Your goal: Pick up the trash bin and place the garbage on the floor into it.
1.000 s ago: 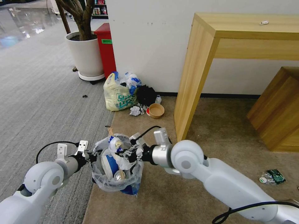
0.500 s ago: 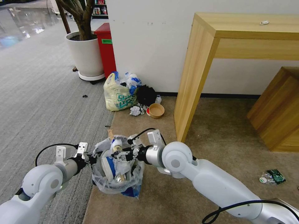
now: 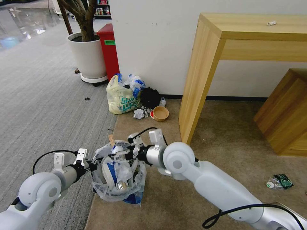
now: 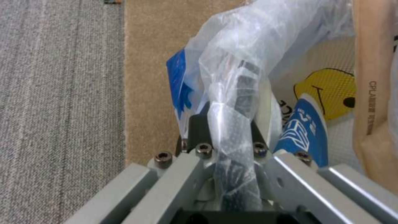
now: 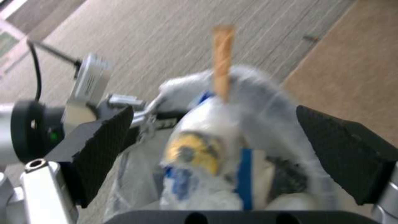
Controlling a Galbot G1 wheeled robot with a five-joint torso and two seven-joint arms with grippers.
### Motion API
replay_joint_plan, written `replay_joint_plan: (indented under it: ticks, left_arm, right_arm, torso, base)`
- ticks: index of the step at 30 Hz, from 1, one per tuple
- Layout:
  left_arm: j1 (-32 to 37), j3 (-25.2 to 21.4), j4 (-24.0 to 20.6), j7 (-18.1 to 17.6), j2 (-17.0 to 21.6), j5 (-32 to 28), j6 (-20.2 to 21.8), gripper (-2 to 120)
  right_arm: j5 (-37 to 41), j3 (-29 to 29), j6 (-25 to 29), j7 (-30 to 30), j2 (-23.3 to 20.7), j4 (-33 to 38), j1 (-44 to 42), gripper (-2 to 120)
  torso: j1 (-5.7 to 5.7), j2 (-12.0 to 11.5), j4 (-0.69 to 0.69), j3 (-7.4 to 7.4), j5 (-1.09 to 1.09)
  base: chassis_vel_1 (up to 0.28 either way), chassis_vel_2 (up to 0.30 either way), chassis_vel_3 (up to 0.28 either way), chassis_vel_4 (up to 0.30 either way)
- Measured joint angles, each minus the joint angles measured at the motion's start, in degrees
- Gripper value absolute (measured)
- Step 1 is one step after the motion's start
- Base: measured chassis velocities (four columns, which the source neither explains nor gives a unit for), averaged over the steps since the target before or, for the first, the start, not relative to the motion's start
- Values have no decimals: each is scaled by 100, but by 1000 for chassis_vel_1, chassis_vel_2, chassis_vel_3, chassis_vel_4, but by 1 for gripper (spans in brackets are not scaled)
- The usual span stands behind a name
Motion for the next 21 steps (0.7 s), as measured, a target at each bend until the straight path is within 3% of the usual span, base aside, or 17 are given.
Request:
replay_joint_plan:
  ticks: [10,14,16,18,21]
  left_arm:
    - [212,-232,-72,26,-105,15,0,0]
    - [322,-312,-119,48,-153,57,0,0]
    - [400,-373,-168,53,-226,102,0,0]
    - [431,-394,-184,53,-250,117,0,0]
    - [558,-470,-238,81,-313,200,0,0]
  right_arm:
    - [-77,683,125,-245,-304,233,-273,100]
    - [-608,1119,500,-669,-463,280,-577,100]
    - [-1442,1581,701,-1097,-609,258,-1012,100]
    - [-1696,1713,768,-1223,-655,230,-1173,100]
    - [-3213,2238,1417,-1825,-818,29,-1937,100]
  torso:
    - [0,0,0,0,0]
    - [0,0,0,0,1]
    - [0,0,0,0,0]
    - [0,0,-2,0,1]
    - [0,0,0,0,1]
  base:
    - [0,0,0,0]
    - [0,0,0,0]
    - [0,0,0,0]
    - [0,0,0,0]
    - [0,0,0,0]
